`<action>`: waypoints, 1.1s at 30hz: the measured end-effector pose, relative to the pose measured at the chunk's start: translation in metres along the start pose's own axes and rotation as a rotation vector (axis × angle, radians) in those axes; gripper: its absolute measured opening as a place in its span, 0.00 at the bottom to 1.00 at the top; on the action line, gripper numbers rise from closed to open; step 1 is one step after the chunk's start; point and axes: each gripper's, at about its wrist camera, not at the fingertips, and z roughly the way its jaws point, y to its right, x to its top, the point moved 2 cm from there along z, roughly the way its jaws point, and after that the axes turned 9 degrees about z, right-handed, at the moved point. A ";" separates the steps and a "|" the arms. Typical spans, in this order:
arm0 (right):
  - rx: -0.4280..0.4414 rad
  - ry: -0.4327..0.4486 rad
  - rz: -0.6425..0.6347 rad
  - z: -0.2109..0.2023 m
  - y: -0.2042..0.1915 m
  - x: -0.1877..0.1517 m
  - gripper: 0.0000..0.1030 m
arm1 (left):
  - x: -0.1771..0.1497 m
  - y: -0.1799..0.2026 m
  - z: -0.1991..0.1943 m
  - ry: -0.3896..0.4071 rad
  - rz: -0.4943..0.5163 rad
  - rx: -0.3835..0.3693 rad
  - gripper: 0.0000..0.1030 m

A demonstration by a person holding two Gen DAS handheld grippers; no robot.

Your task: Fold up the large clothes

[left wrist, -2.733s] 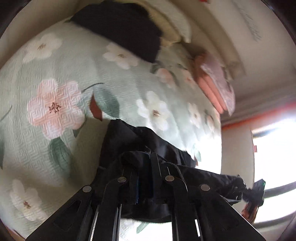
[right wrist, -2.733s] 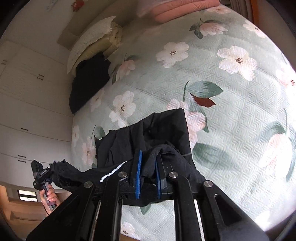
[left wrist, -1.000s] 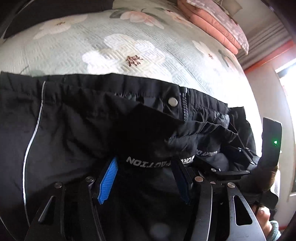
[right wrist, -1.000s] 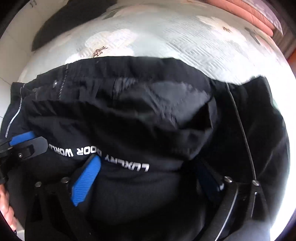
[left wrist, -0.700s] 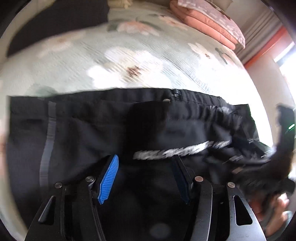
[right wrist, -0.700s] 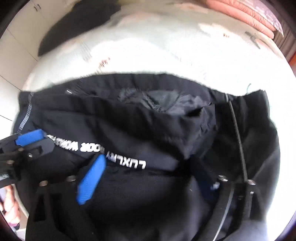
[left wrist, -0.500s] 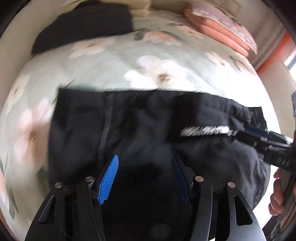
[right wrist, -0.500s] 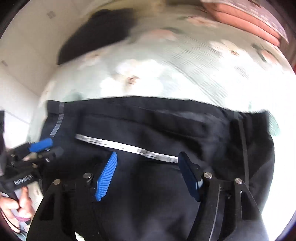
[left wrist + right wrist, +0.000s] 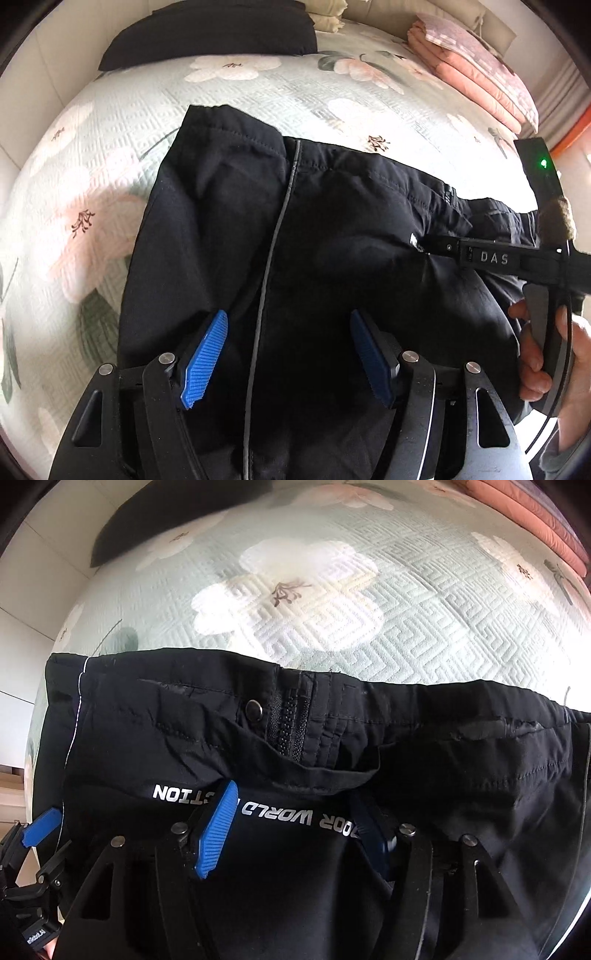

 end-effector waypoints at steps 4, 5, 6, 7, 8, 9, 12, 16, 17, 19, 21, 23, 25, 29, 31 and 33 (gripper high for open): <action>0.068 0.089 0.024 -0.060 0.011 -0.018 0.62 | -0.005 0.008 -0.020 0.001 0.034 -0.009 0.69; 0.058 0.108 0.023 -0.077 0.016 -0.028 0.62 | -0.007 0.011 -0.025 0.000 0.045 -0.015 0.69; 0.041 0.121 0.018 -0.094 0.024 -0.042 0.62 | -0.008 0.015 -0.030 0.001 0.053 -0.029 0.69; 0.026 0.125 0.012 -0.105 0.029 -0.056 0.62 | -0.010 0.019 -0.035 0.005 0.059 -0.048 0.69; 0.008 0.123 0.014 -0.112 0.036 -0.071 0.62 | -0.012 0.025 -0.039 0.009 0.066 -0.065 0.69; -0.006 0.110 0.020 -0.114 0.041 -0.084 0.63 | -0.016 0.030 -0.042 0.007 0.074 -0.077 0.69; -0.087 0.040 0.043 -0.094 0.065 -0.117 0.62 | -0.026 0.042 -0.035 -0.007 0.108 -0.054 0.69; -0.045 -0.031 0.149 -0.048 0.098 -0.128 0.56 | -0.034 0.038 -0.005 -0.035 0.069 -0.072 0.79; -0.036 -0.037 0.159 -0.041 0.099 -0.126 0.56 | -0.034 0.036 0.001 -0.041 0.058 -0.080 0.80; -0.056 -0.039 0.140 -0.038 0.095 -0.122 0.56 | -0.031 0.035 0.006 -0.048 0.057 -0.076 0.80; -0.062 -0.048 0.130 -0.042 0.094 -0.121 0.56 | -0.026 0.038 0.001 -0.050 0.062 -0.054 0.80; -0.039 -0.050 0.137 -0.057 0.095 -0.117 0.56 | -0.023 0.041 -0.006 -0.058 0.064 -0.025 0.80; -0.043 0.006 0.123 -0.078 0.094 -0.108 0.56 | -0.019 0.044 -0.015 -0.045 0.071 0.008 0.80; -0.050 0.111 0.104 -0.107 0.092 -0.077 0.57 | -0.011 0.050 -0.019 -0.065 0.091 0.046 0.80; -0.066 0.118 0.104 -0.103 0.092 -0.057 0.57 | -0.007 0.052 -0.020 -0.069 0.083 0.047 0.80; -0.069 0.121 0.101 -0.097 0.091 -0.044 0.57 | 0.003 0.055 -0.021 -0.058 0.089 0.059 0.80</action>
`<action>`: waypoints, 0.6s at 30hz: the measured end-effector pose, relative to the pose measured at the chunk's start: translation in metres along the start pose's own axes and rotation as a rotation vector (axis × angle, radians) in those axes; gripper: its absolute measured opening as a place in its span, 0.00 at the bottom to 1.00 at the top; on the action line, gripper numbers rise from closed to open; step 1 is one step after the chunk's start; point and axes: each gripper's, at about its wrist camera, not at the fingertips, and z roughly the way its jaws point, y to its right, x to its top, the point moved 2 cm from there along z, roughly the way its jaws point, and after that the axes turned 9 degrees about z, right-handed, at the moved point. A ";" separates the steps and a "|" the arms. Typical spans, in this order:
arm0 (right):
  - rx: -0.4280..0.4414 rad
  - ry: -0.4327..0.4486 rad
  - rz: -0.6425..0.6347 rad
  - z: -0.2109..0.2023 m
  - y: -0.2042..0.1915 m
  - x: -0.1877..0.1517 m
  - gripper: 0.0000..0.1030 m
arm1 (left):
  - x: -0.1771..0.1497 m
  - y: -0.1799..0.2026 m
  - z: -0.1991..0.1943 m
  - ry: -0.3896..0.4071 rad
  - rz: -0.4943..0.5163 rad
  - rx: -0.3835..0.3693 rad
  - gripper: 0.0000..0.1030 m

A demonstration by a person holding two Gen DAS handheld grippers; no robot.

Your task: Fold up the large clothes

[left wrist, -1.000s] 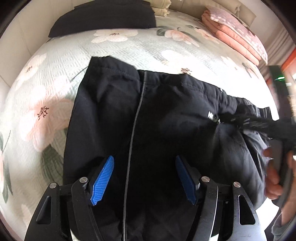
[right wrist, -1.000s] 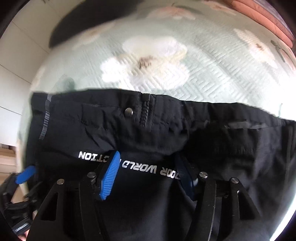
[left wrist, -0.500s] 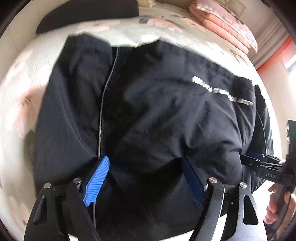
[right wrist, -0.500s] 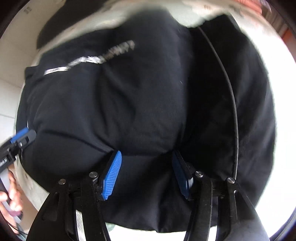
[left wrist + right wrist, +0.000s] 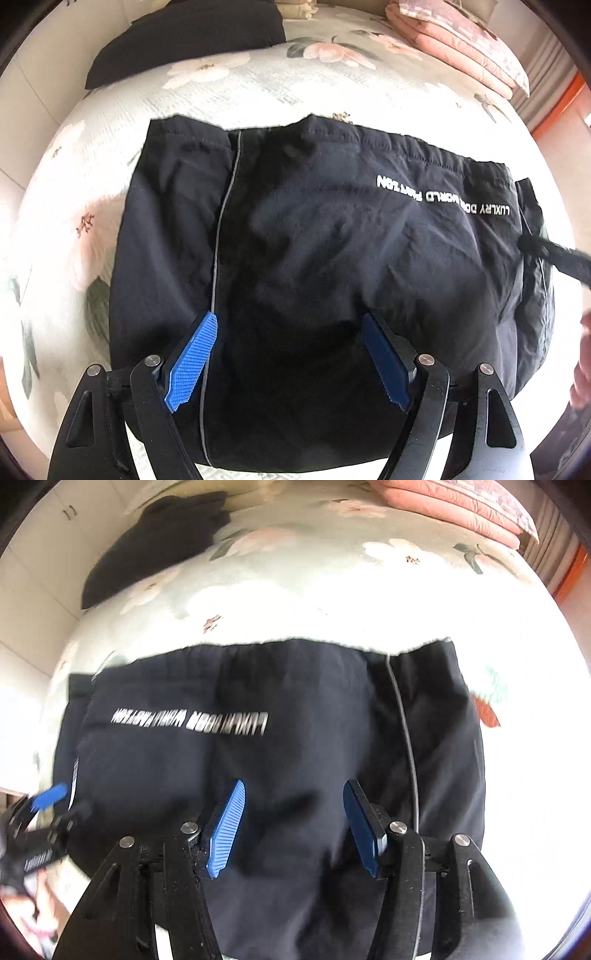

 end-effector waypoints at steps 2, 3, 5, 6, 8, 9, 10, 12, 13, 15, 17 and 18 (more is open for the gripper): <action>0.012 0.003 -0.007 0.009 -0.004 0.011 0.57 | 0.005 0.001 -0.005 0.013 0.018 0.025 0.80; 0.012 -0.002 -0.008 0.013 -0.007 0.015 0.57 | 0.010 0.002 -0.006 0.021 0.033 0.043 0.80; 0.001 -0.012 -0.002 0.023 -0.005 0.024 0.57 | 0.016 -0.002 -0.008 0.029 0.043 0.054 0.80; 0.003 -0.014 0.001 0.027 -0.006 0.027 0.58 | 0.019 -0.003 -0.009 0.034 0.040 0.053 0.80; -0.002 -0.013 0.005 0.034 -0.007 0.035 0.58 | 0.026 -0.003 -0.010 0.048 0.031 0.048 0.80; -0.011 -0.017 0.006 0.041 -0.010 0.037 0.58 | 0.036 -0.004 -0.007 0.056 0.028 0.046 0.80; -0.021 -0.034 0.012 0.049 -0.010 0.040 0.59 | 0.044 -0.004 -0.005 0.061 0.028 0.049 0.80; -0.039 -0.125 0.048 0.075 -0.011 0.041 0.70 | 0.058 -0.004 0.005 0.057 0.029 0.072 0.80; -0.025 -0.170 0.079 0.088 -0.006 0.043 0.72 | 0.068 -0.004 0.015 0.026 0.036 0.109 0.80; -0.012 -0.188 0.105 0.101 -0.003 0.046 0.77 | 0.081 -0.006 0.032 -0.021 0.035 0.145 0.80; -0.039 -0.171 0.073 0.102 -0.008 0.048 0.79 | 0.090 -0.009 0.045 -0.021 0.018 0.115 0.80; -0.051 -0.162 0.059 0.104 -0.009 0.047 0.79 | 0.094 -0.014 0.055 -0.034 -0.006 0.097 0.80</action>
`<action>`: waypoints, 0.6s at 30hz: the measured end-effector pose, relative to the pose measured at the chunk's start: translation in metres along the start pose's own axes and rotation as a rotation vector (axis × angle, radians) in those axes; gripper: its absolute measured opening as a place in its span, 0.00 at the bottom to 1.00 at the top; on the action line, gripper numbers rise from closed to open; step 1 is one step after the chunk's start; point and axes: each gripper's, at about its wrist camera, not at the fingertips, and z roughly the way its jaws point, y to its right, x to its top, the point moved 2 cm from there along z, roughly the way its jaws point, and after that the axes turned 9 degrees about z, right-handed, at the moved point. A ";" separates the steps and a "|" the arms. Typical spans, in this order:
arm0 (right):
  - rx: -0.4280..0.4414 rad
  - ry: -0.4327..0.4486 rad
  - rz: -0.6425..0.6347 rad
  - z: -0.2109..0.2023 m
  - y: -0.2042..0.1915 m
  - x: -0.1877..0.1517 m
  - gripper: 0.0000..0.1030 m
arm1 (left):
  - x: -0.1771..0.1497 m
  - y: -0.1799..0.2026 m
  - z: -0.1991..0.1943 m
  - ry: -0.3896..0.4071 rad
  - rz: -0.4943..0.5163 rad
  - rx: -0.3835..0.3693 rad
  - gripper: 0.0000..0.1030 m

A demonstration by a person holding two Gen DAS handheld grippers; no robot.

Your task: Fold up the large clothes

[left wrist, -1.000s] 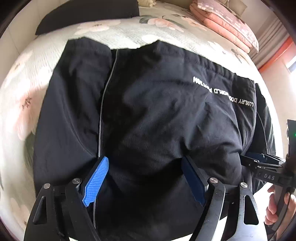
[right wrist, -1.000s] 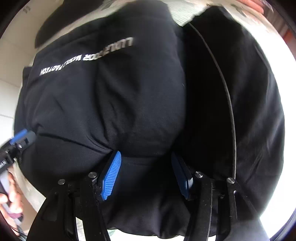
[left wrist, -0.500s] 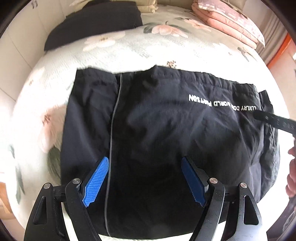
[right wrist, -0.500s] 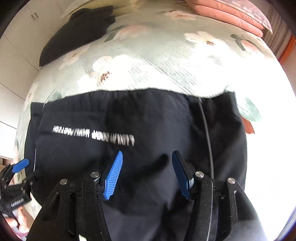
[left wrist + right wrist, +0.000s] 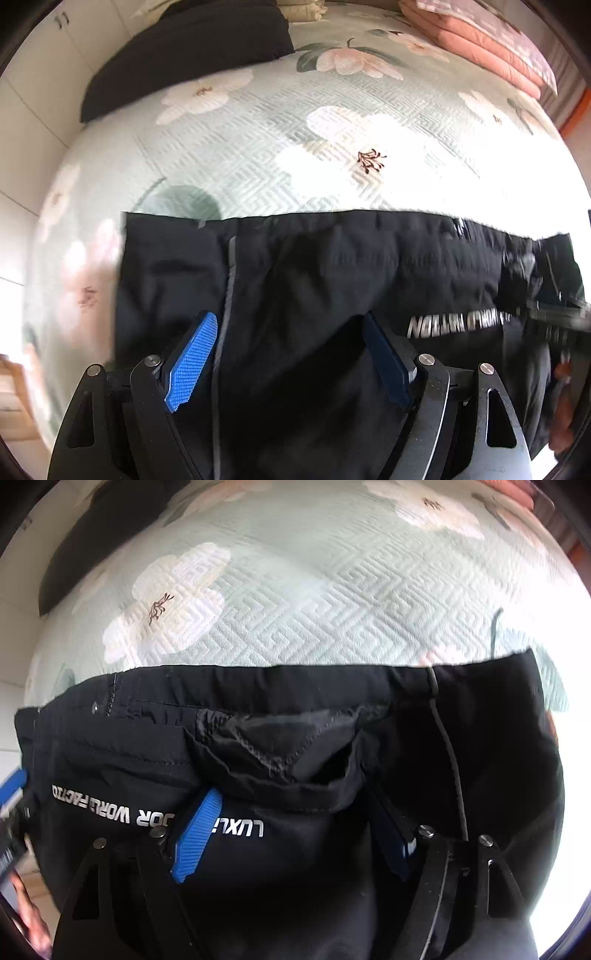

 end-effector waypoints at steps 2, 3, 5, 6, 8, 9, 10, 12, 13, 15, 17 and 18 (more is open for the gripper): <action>-0.018 0.022 -0.022 0.002 -0.003 -0.001 0.80 | 0.003 -0.009 0.017 -0.027 -0.047 -0.033 0.89; -0.020 0.027 -0.023 0.002 -0.004 -0.001 0.81 | 0.003 -0.013 0.022 -0.032 -0.069 -0.034 0.93; -0.024 0.030 -0.024 0.002 -0.006 0.000 0.82 | 0.004 -0.022 0.029 -0.033 -0.105 -0.036 1.00; -0.023 0.027 -0.023 0.002 -0.006 -0.005 0.82 | 0.003 -0.023 0.030 -0.029 -0.107 -0.043 1.00; -0.018 0.017 -0.017 0.003 -0.003 -0.001 0.82 | 0.004 -0.020 0.031 -0.017 -0.093 -0.035 1.00; -0.017 0.015 -0.017 0.003 -0.002 0.000 0.83 | 0.004 -0.020 0.032 -0.012 -0.088 -0.030 1.00; -0.017 0.016 -0.017 0.005 -0.006 0.001 0.83 | 0.003 -0.019 0.032 -0.009 -0.084 -0.026 1.00; -0.017 0.019 -0.022 0.004 -0.003 -0.001 0.83 | 0.003 -0.020 0.033 -0.003 -0.086 -0.027 1.00; -0.015 0.021 -0.021 0.004 -0.003 -0.001 0.83 | 0.003 -0.020 0.033 -0.001 -0.085 -0.029 1.00; -0.015 0.026 -0.020 0.004 -0.002 -0.001 0.83 | 0.002 -0.020 0.032 0.001 -0.083 -0.031 1.00; -0.019 0.035 -0.020 0.003 -0.002 -0.003 0.83 | 0.000 -0.020 0.031 0.003 -0.083 -0.032 1.00; -0.021 0.038 -0.019 0.002 -0.001 -0.004 0.83 | -0.001 -0.020 0.029 0.004 -0.082 -0.032 1.00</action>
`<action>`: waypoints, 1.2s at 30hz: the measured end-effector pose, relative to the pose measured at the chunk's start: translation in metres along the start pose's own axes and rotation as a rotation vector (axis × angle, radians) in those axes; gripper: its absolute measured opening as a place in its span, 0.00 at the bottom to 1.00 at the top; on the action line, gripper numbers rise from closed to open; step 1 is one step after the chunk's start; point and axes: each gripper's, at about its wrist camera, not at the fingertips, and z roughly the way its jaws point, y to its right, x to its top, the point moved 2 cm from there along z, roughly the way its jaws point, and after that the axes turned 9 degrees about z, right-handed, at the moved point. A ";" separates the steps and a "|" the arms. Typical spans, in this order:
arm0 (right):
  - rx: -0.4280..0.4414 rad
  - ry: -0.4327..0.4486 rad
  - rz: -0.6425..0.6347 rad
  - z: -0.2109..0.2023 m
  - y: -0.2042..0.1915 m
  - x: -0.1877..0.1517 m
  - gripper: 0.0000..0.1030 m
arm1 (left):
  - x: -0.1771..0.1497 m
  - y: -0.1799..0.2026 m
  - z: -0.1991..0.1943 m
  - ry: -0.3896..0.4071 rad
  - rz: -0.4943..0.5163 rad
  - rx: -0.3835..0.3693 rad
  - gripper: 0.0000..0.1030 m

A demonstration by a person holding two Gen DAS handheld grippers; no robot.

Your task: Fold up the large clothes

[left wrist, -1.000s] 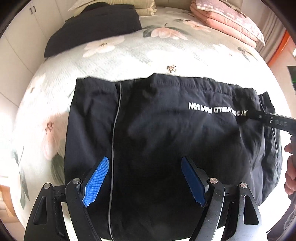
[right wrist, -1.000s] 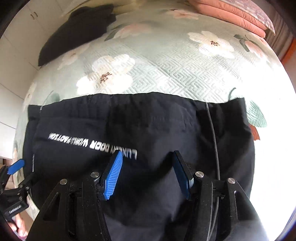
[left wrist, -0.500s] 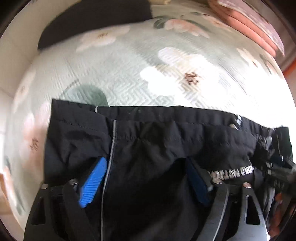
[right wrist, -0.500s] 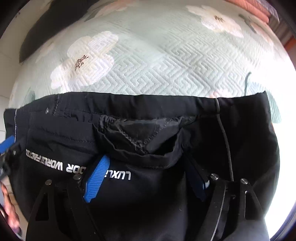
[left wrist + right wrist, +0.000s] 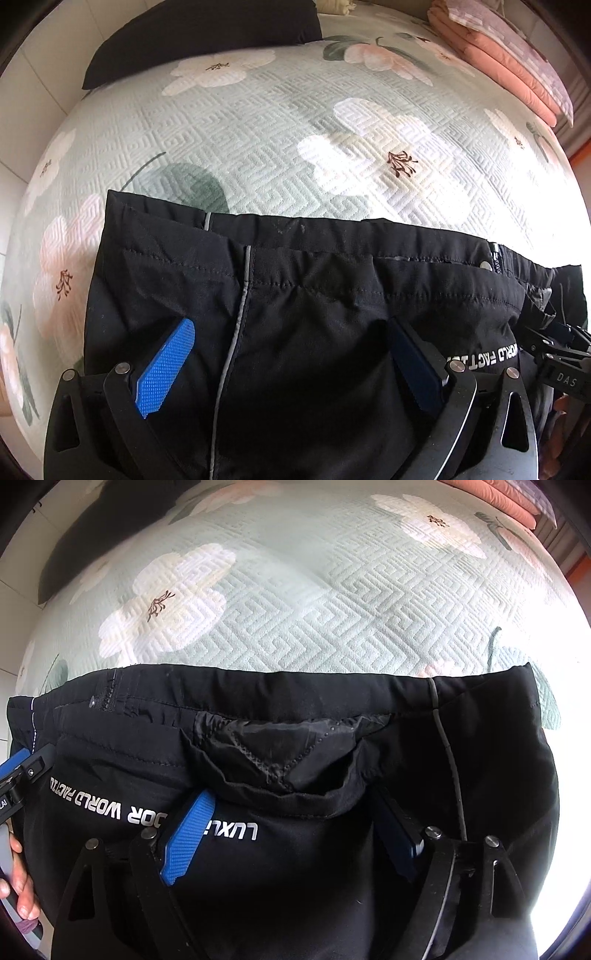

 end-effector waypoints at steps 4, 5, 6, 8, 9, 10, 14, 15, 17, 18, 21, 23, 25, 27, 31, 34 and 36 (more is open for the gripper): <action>0.003 0.028 0.016 -0.007 0.003 -0.006 0.83 | -0.010 -0.003 -0.010 0.011 0.000 -0.011 1.00; 0.009 0.041 0.018 -0.010 0.004 -0.009 0.83 | -0.014 -0.003 -0.015 0.019 0.002 -0.015 1.00; 0.019 0.049 0.023 -0.014 0.006 -0.013 0.83 | -0.018 -0.004 -0.019 0.027 0.005 -0.014 0.99; 0.063 0.057 0.045 -0.027 0.014 -0.021 0.83 | -0.029 -0.005 -0.033 0.048 0.023 -0.011 0.99; 0.094 0.068 0.061 -0.038 0.021 -0.026 0.82 | -0.033 -0.007 -0.039 0.058 0.033 -0.014 0.99; 0.127 0.091 0.072 -0.052 0.028 -0.033 0.82 | -0.040 -0.010 -0.047 0.072 0.047 -0.016 0.99; 0.097 0.225 0.050 -0.113 0.071 -0.059 0.82 | -0.059 -0.033 -0.074 0.100 0.084 0.016 0.99; 0.078 0.244 0.046 -0.124 0.083 -0.065 0.82 | -0.062 -0.040 -0.079 0.105 0.085 0.021 0.99; 0.046 0.261 0.039 -0.141 0.107 -0.076 0.82 | -0.067 -0.057 -0.087 0.104 0.084 0.020 0.99; 0.033 0.258 0.039 -0.145 0.117 -0.080 0.83 | -0.070 -0.065 -0.087 0.091 0.091 0.014 0.99; -0.005 0.224 0.041 -0.143 0.149 -0.090 0.86 | -0.079 -0.079 -0.080 0.044 0.171 0.034 0.99; 0.007 0.193 0.059 -0.132 0.164 -0.095 0.86 | -0.083 -0.085 -0.073 0.037 0.190 0.017 0.99; 0.048 0.163 0.077 -0.118 0.174 -0.098 0.86 | -0.088 -0.098 -0.062 0.027 0.145 -0.088 0.99; 0.081 0.130 0.074 -0.102 0.175 -0.101 0.86 | -0.089 -0.112 -0.050 0.008 0.058 -0.223 0.99; 0.102 0.112 0.082 -0.074 0.177 -0.105 0.86 | -0.096 -0.134 -0.029 -0.014 -0.079 -0.367 0.99; 0.163 0.116 0.119 -0.063 0.185 -0.104 0.87 | -0.100 -0.144 -0.016 -0.023 -0.120 -0.414 0.99; 0.183 0.104 0.140 -0.055 0.191 -0.101 0.95 | -0.101 -0.145 -0.009 -0.035 -0.133 -0.438 0.99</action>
